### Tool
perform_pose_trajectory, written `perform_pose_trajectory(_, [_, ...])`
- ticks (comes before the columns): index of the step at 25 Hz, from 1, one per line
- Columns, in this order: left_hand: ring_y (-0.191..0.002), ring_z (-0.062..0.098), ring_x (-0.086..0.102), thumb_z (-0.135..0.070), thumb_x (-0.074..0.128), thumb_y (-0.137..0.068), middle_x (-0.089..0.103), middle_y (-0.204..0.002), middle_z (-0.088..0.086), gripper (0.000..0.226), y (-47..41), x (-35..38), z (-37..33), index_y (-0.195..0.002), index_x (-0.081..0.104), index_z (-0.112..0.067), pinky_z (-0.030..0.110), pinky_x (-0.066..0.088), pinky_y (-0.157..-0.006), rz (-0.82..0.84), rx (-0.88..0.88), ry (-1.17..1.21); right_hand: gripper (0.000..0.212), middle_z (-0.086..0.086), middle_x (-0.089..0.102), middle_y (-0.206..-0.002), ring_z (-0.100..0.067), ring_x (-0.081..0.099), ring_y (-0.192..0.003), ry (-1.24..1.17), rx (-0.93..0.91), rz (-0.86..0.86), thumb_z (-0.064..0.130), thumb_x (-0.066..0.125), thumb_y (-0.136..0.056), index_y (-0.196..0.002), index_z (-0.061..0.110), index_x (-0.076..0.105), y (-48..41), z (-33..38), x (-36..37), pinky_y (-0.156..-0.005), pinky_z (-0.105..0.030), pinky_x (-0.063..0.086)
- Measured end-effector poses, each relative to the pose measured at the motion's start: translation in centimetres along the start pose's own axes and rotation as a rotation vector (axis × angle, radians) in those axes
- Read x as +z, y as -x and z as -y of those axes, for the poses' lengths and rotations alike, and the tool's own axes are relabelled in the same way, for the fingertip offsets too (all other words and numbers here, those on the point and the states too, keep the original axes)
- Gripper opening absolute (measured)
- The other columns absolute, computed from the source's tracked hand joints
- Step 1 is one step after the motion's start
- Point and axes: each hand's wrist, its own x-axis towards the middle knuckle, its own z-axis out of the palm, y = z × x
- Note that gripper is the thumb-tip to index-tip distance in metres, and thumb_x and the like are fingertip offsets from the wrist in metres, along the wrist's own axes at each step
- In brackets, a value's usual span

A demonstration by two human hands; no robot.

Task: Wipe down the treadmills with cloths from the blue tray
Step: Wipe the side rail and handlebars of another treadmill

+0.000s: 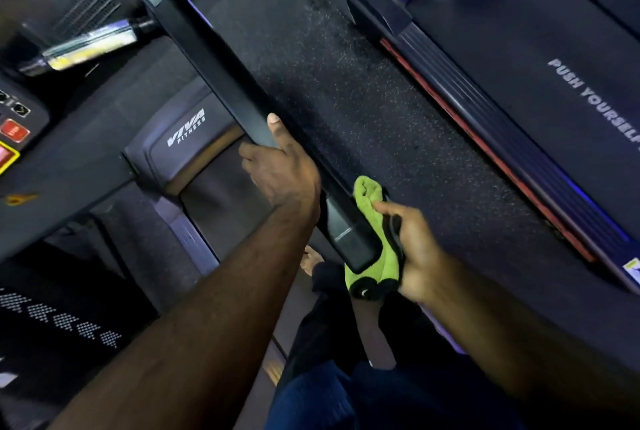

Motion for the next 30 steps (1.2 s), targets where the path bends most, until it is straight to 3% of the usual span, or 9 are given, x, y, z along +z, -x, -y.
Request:
perform_pose_trajectory(4, [-0.123, 0.036, 0.056, -0.058, 0.040, -0.107, 0.057, -0.137, 0.021, 0.066, 0.2, 0.1, 0.0, -0.138, 0.046, 0.000, 0.040, 0.043, -0.102, 0.007, 0.000, -0.014, 0.032, -0.007, 0.068, -0.060, -0.018, 0.064, -0.048, 0.221, -0.033, 0.080, 0.025, 0.053, -0.100, -0.076, 0.011, 0.068, -4.2, 3.1, 0.1, -0.053, -0.020, 0.053])
perform_pose_trajectory(8, [-0.119, 0.036, 0.057, -0.060, 0.041, -0.105, 0.057, -0.131, 0.019, 0.064, -0.1, 0.0, 0.1, -0.133, 0.046, -0.003, 0.046, 0.047, -0.104, 0.011, 0.003, -0.007, 0.030, -0.014, 0.076, -0.089, -0.025, 0.074, -0.074, 0.244, 0.065, 0.071, 0.032, 0.057, -0.097, -0.103, 0.007, 0.073, -3.5, 1.7, -1.8, -0.070, -0.029, 0.061])
perform_pose_trajectory(10, [-0.119, 0.036, 0.057, -0.059, 0.043, -0.105, 0.057, -0.132, 0.019, 0.062, 0.0, 0.1, 0.2, -0.135, 0.046, -0.004, 0.046, 0.047, -0.104, 0.005, 0.005, 0.011, 0.031, -0.013, 0.076, -0.087, -0.025, 0.073, -0.072, 0.310, 0.003, 0.033, 0.033, 0.058, -0.095, -0.100, 0.007, 0.074, -4.3, 1.6, -2.6, -0.070, -0.029, 0.060])
perform_pose_trajectory(13, [-0.124, 0.039, 0.054, -0.060, 0.043, -0.105, 0.054, -0.135, 0.021, 0.064, -0.1, 0.2, 0.4, -0.139, 0.043, -0.006, 0.046, 0.044, -0.104, 0.004, -0.019, 0.010, 0.033, -0.012, 0.073, -0.073, -0.024, 0.067, -0.060, 0.471, 0.000, 0.157, 0.033, 0.054, -0.094, -0.085, 0.008, 0.073, -7.2, 4.8, 2.2, -0.064, -0.027, 0.055])
perform_pose_trajectory(20, [-0.121, 0.036, 0.050, -0.063, 0.037, -0.105, 0.049, -0.132, 0.019, 0.060, -2.1, -1.8, 1.5, -0.125, 0.042, -0.007, 0.046, 0.041, -0.103, 0.243, -0.071, 0.078, 0.030, -0.015, 0.069, -0.075, -0.024, 0.063, -0.059, 0.556, -0.014, -0.087, 0.029, 0.054, -0.095, -0.086, 0.006, 0.072, -6.1, 4.2, 3.8, -0.057, -0.025, 0.052])
perform_pose_trajectory(22, [-0.116, 0.030, 0.055, -0.066, 0.033, -0.104, 0.057, -0.126, 0.013, 0.060, -4.6, -3.9, 2.1, -0.121, 0.051, -0.012, 0.041, 0.042, -0.100, 0.336, 0.026, 0.084, 0.031, -0.012, 0.070, -0.074, -0.025, 0.062, -0.062, 0.628, -0.040, -0.100, 0.031, 0.055, -0.094, -0.085, 0.008, 0.073, -8.1, 5.5, 7.3, -0.060, -0.026, 0.050])
perform_pose_trajectory(25, [-0.107, 0.034, 0.065, -0.066, 0.044, -0.097, 0.069, -0.109, 0.010, 0.049, -10.2, -5.8, 1.5, -0.111, 0.062, -0.023, 0.046, 0.052, -0.096, 0.441, 0.176, 0.175, 0.030, -0.007, 0.071, -0.069, -0.022, 0.061, -0.066, 0.682, -0.133, -0.070, 0.040, 0.065, -0.086, -0.083, 0.012, 0.072, -11.1, 7.3, 12.0, -0.065, -0.028, 0.049])
perform_pose_trajectory(27, [-0.105, 0.046, 0.065, -0.068, 0.050, -0.089, 0.065, -0.095, 0.014, 0.064, -13.3, -5.0, 0.5, -0.113, 0.064, -0.011, 0.057, 0.053, -0.092, 0.470, 0.126, 0.253, 0.039, -0.006, 0.072, -0.066, -0.021, 0.062, -0.068, 0.704, -0.136, -0.126, 0.051, 0.076, -0.068, -0.082, 0.014, 0.075, -11.8, 7.4, 12.0, -0.071, -0.031, 0.050])
perform_pose_trajectory(30, [-0.104, 0.049, 0.065, -0.071, 0.047, -0.083, 0.062, -0.088, 0.015, 0.075, -14.9, -4.6, -0.9, -0.114, 0.061, -0.004, 0.060, 0.054, -0.089, 0.458, 0.073, 0.266, 0.030, -0.001, 0.069, -0.062, -0.016, 0.062, -0.055, 0.663, -0.131, -0.145, 0.034, 0.060, -0.091, -0.071, 0.016, 0.073, -10.4, 6.8, 10.4, -0.059, -0.022, 0.049])
